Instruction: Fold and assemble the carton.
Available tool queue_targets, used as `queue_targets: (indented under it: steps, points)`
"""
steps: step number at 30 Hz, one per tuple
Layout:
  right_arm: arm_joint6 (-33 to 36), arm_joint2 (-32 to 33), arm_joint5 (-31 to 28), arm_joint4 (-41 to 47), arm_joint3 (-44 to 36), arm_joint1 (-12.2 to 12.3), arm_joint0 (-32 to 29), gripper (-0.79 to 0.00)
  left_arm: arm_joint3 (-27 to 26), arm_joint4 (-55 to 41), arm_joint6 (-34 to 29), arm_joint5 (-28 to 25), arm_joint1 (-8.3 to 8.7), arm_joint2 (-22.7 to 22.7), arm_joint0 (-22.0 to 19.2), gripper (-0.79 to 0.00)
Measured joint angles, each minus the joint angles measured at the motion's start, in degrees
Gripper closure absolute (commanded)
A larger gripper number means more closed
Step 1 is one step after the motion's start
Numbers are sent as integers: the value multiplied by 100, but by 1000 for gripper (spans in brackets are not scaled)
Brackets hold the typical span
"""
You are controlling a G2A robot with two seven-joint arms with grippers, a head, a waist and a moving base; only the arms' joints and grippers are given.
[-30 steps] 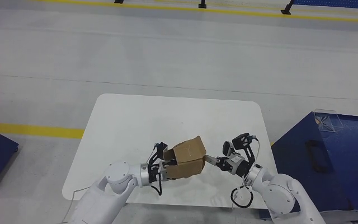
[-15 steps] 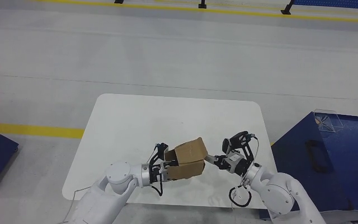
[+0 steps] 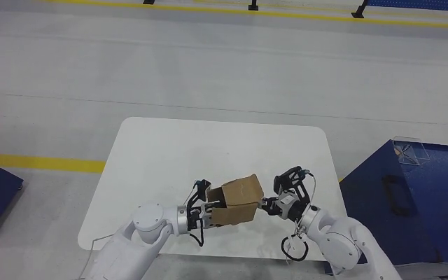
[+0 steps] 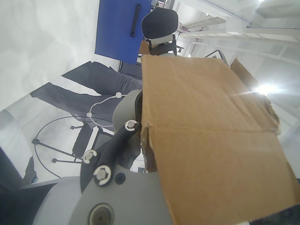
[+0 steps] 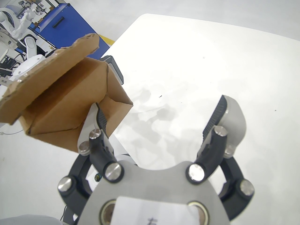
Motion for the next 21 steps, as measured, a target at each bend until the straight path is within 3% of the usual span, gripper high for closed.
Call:
queue_targets:
  steps: [7, 21]
  points:
    - [-313, 241, 119, 183, 30, 2, -136, -785, -15, -14, 10, -17, 1, 6, 51, 0]
    - [91, 185, -126, 574, 196, 20, -172, -785, 25, -62, 54, -45, -38, 130, 23, 0]
